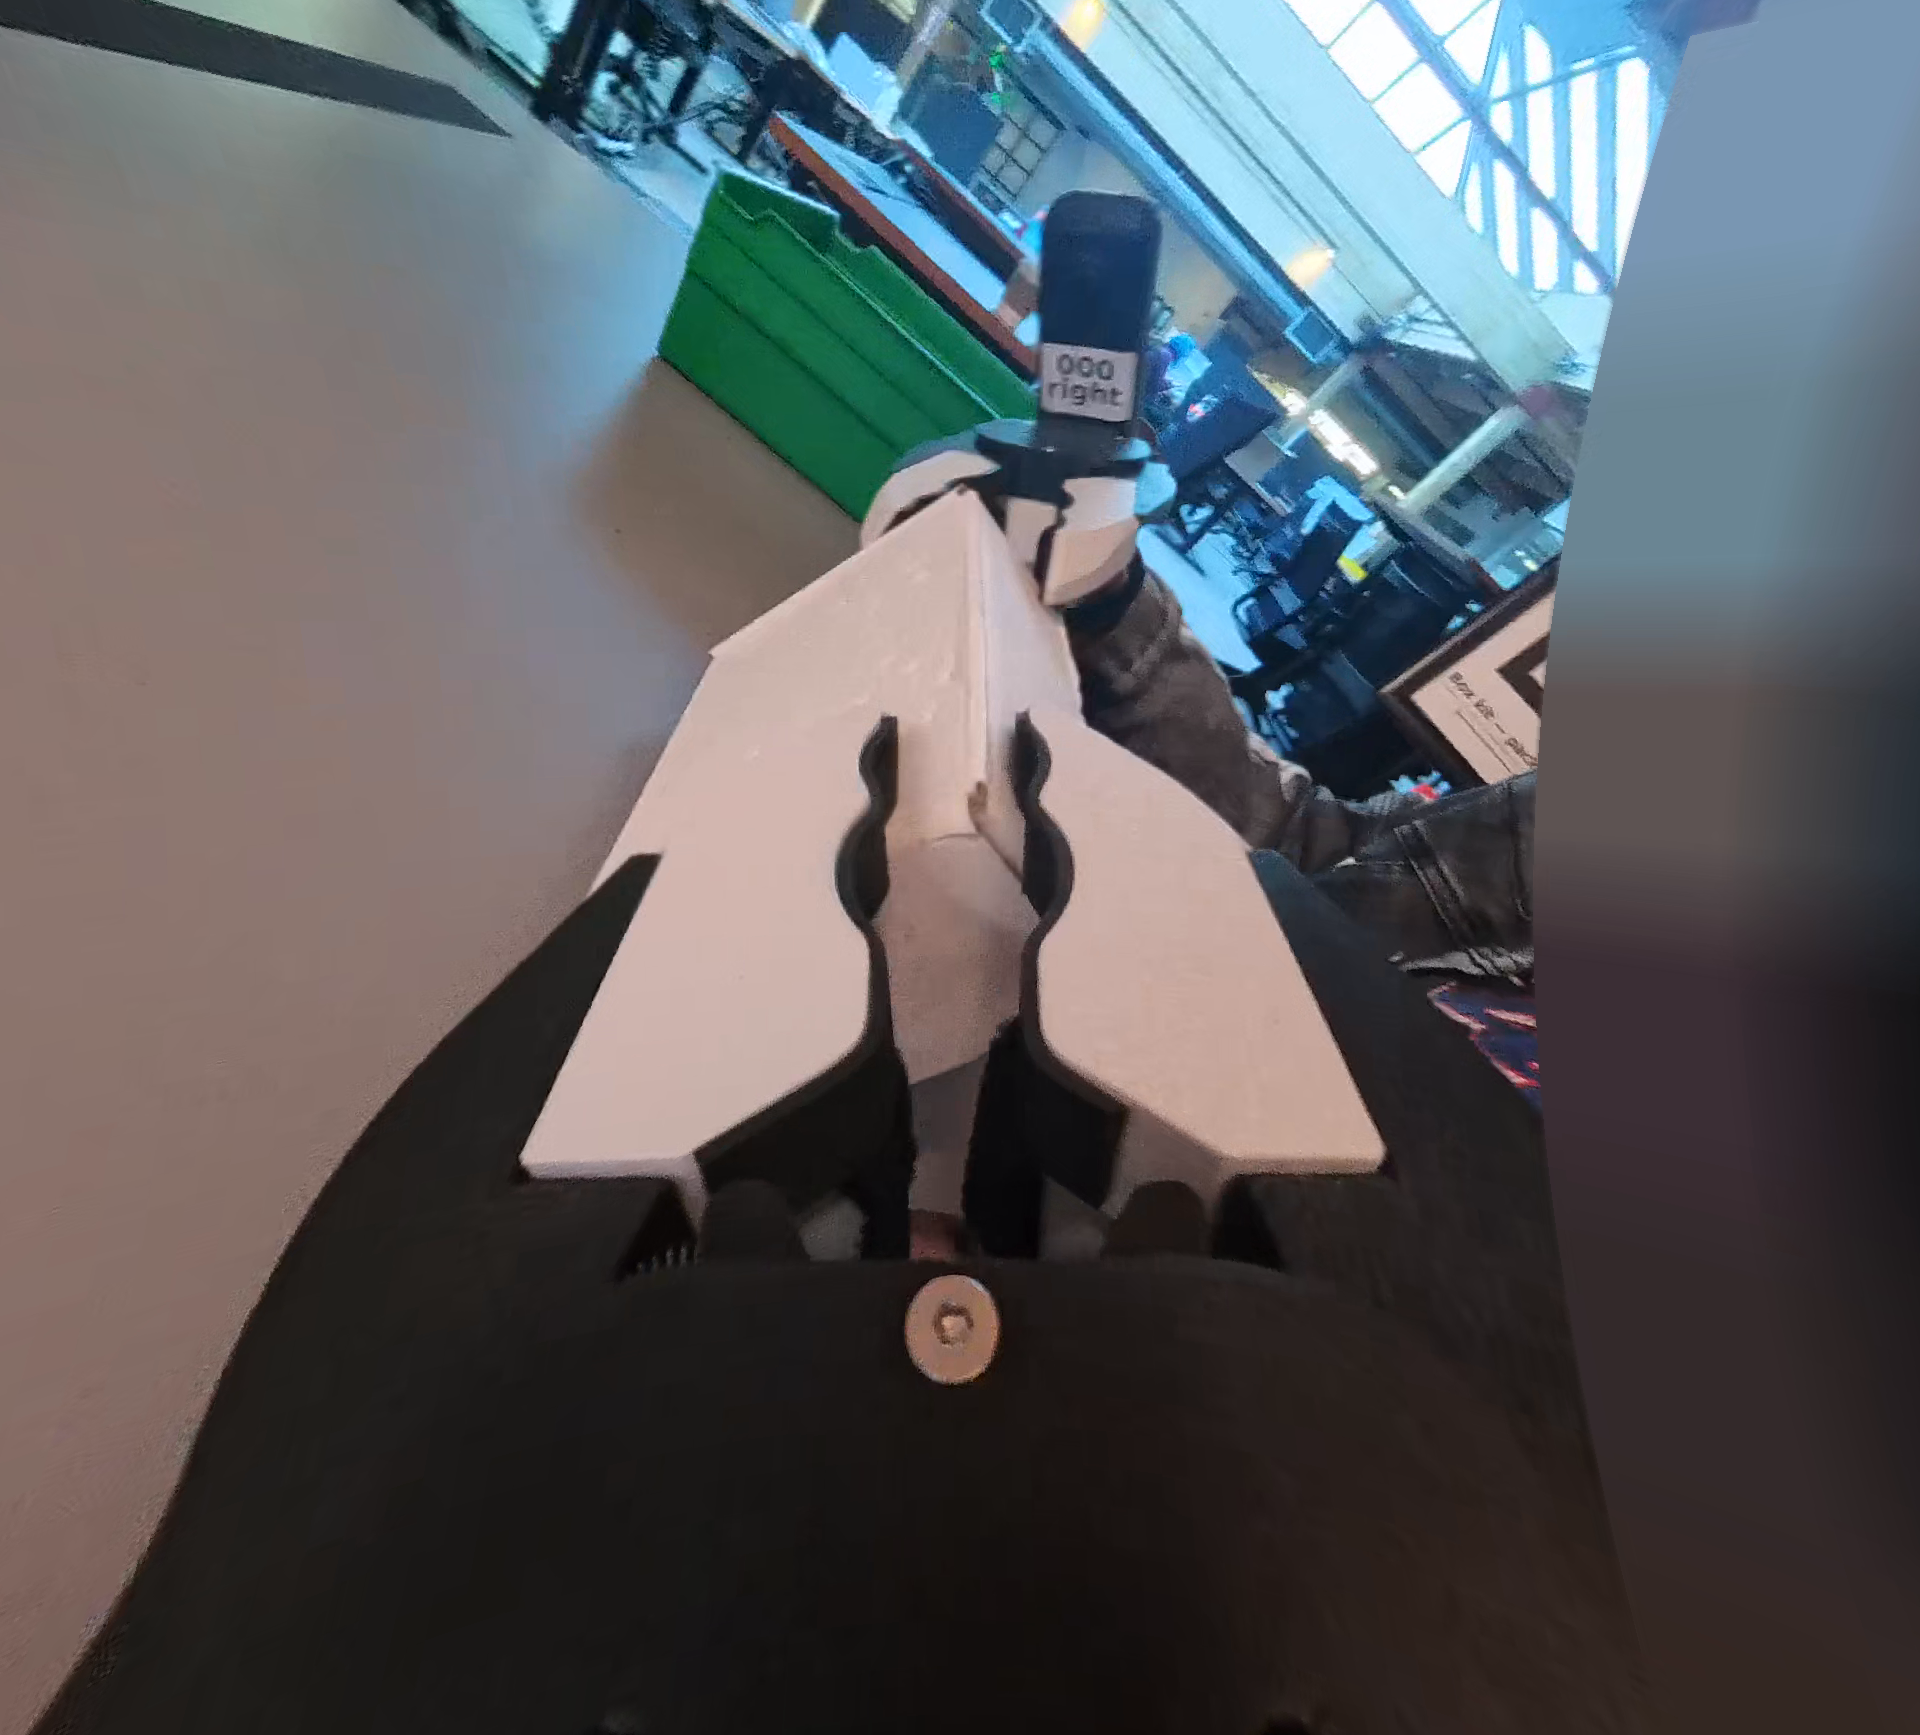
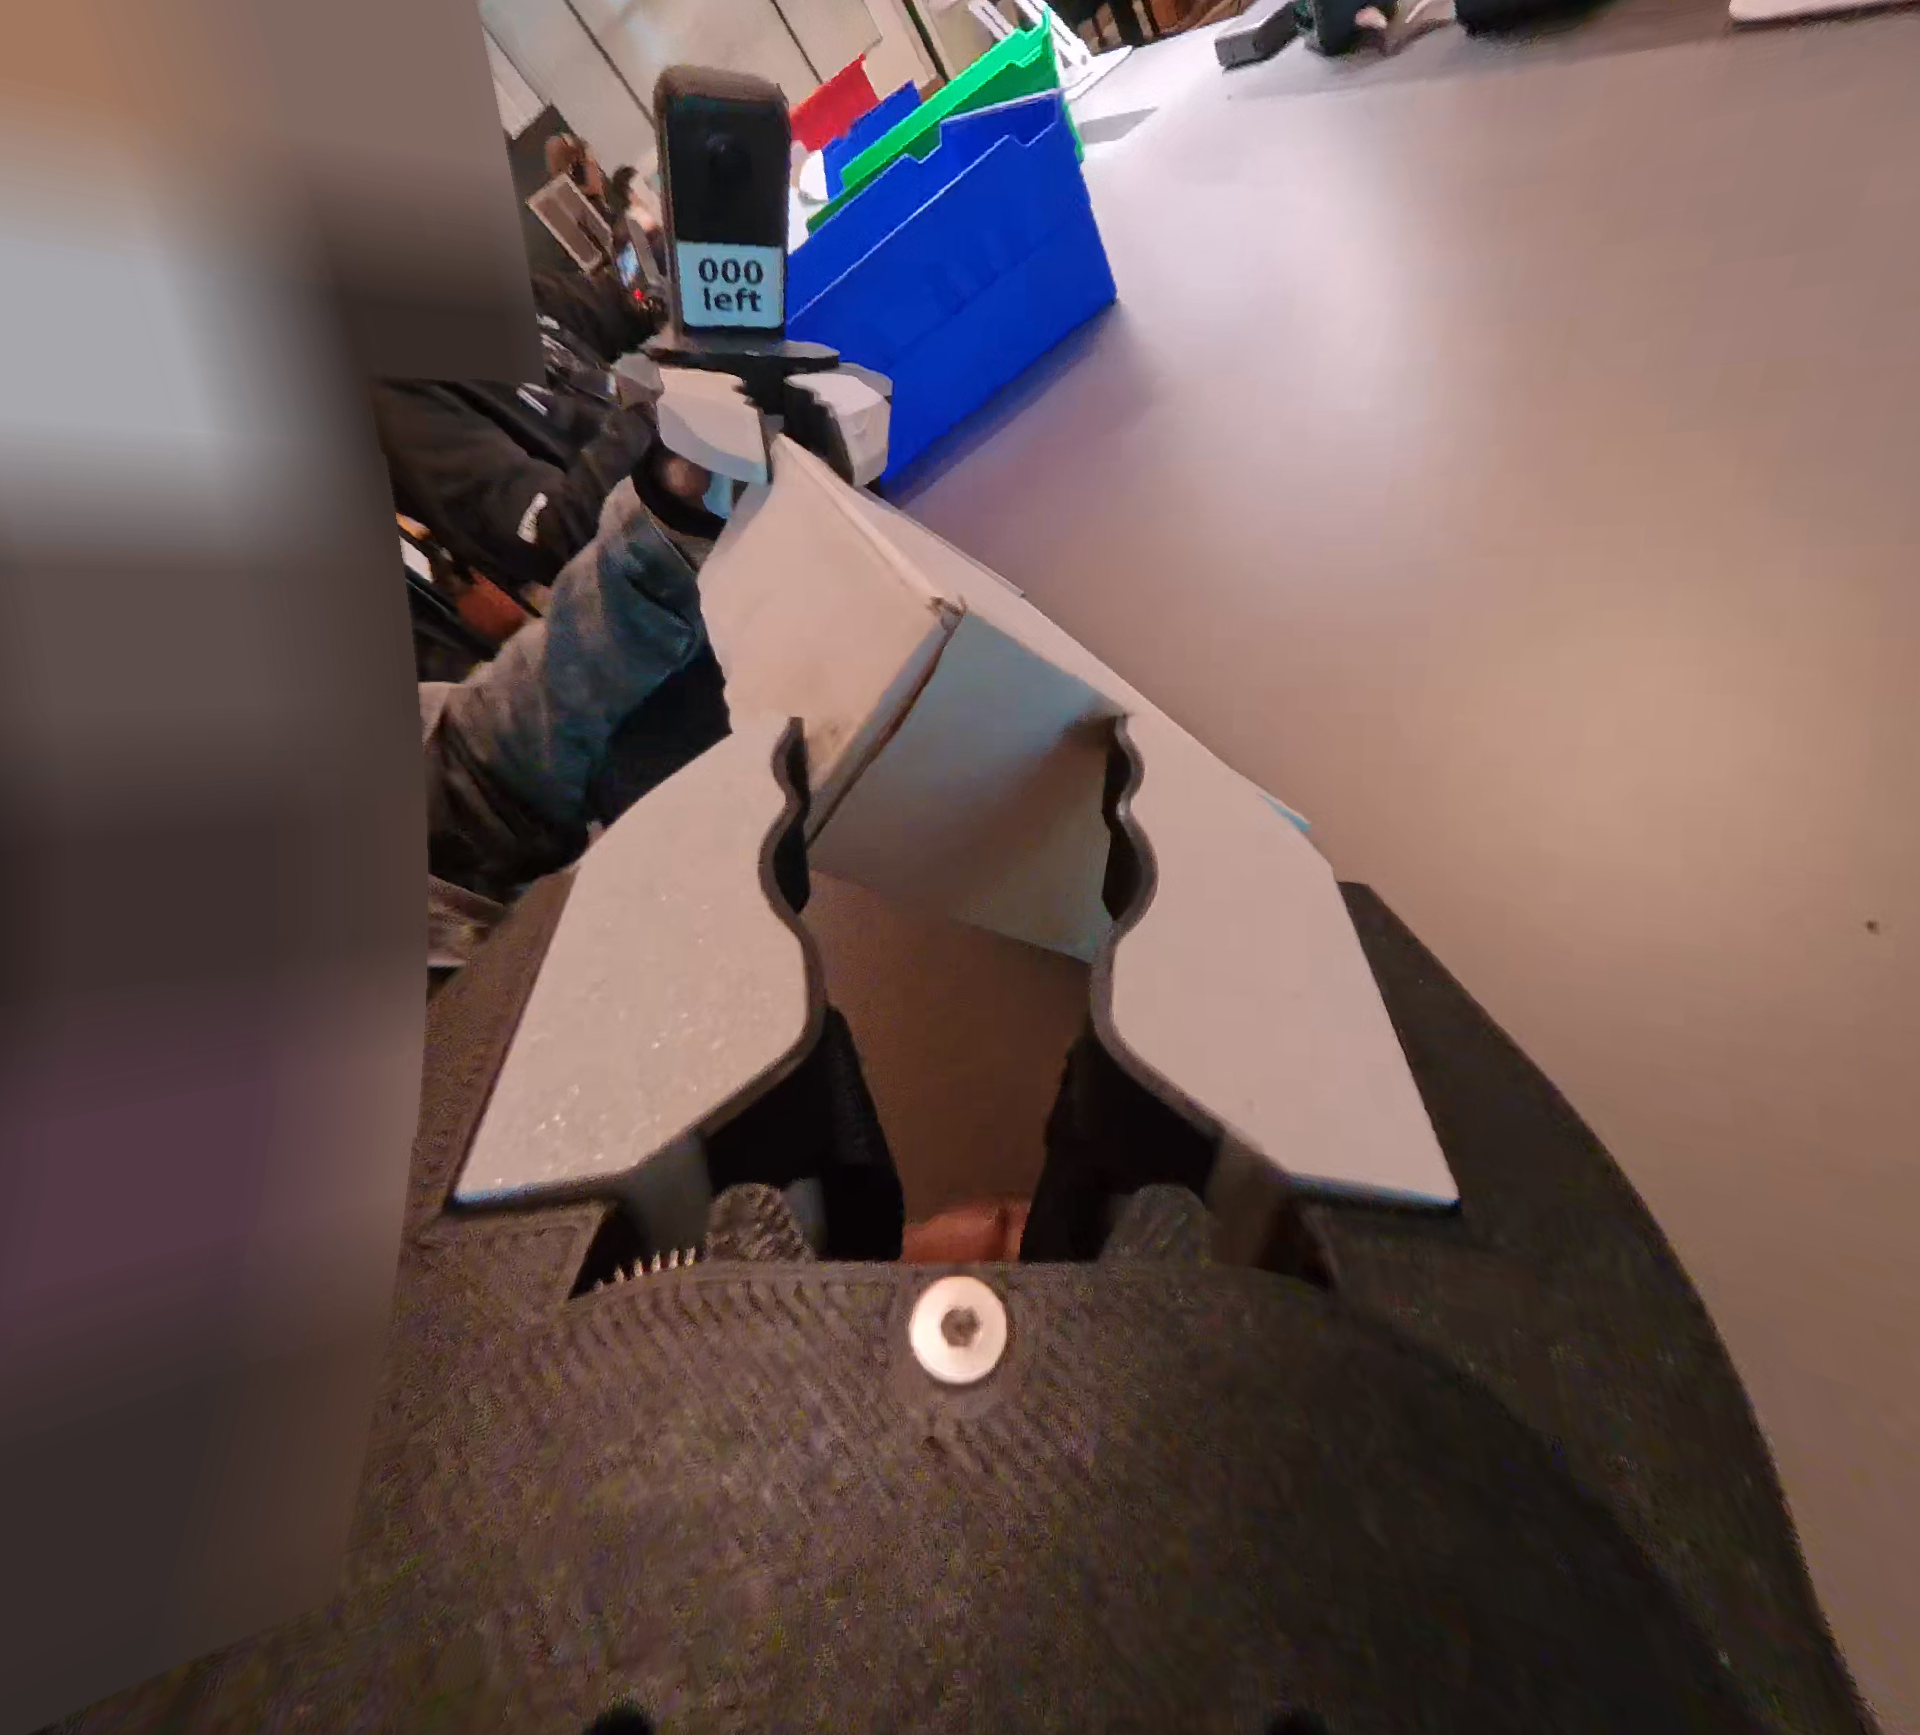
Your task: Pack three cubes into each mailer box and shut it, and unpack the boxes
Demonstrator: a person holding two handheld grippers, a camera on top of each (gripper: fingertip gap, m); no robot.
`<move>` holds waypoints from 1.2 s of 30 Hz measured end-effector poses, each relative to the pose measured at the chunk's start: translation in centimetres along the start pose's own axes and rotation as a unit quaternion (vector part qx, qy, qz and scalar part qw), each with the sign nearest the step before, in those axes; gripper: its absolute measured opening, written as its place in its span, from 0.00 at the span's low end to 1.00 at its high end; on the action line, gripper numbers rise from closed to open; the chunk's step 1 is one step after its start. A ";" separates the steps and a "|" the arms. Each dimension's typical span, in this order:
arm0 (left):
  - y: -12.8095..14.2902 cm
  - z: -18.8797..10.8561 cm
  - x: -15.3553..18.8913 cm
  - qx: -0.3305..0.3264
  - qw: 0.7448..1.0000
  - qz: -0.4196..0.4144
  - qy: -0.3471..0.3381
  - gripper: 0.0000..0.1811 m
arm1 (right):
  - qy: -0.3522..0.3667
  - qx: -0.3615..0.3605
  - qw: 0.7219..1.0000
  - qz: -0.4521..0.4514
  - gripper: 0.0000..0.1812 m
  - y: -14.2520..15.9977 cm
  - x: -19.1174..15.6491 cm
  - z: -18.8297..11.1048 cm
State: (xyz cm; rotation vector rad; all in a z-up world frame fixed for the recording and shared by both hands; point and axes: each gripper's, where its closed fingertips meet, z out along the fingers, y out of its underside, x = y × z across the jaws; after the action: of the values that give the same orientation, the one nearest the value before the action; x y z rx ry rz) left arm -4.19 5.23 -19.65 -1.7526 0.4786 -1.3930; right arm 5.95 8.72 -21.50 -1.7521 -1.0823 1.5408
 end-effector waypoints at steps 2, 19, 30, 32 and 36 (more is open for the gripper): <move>0.0 -0.1 -0.6 -0.010 0.999 0.010 -0.032 0.18 | 0.006 0.004 1.000 -0.028 0.27 -0.2 -0.2 -0.2; 4.0 -2.3 -0.9 -0.112 0.967 0.084 -0.212 0.43 | 0.041 -0.096 0.993 -0.053 0.20 3.3 0.1 0.8; 4.5 -1.4 -2.3 -0.150 0.942 0.227 -0.194 0.43 | 0.093 -0.171 0.974 -0.119 0.19 5.1 1.0 0.3; 4.7 -1.2 -2.6 -0.164 0.932 0.260 -0.194 0.43 | 0.108 -0.189 0.967 -0.136 0.18 5.6 1.3 0.2; 4.9 -1.2 -3.1 -0.175 0.913 0.308 -0.201 0.40 | 0.110 -0.216 0.960 -0.141 0.17 6.5 1.4 0.3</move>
State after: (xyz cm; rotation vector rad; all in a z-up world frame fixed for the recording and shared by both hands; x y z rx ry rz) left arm -5.31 4.21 -25.34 -1.8725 0.9880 -0.5044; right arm 7.04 6.49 -27.67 -1.8872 -1.5573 0.9600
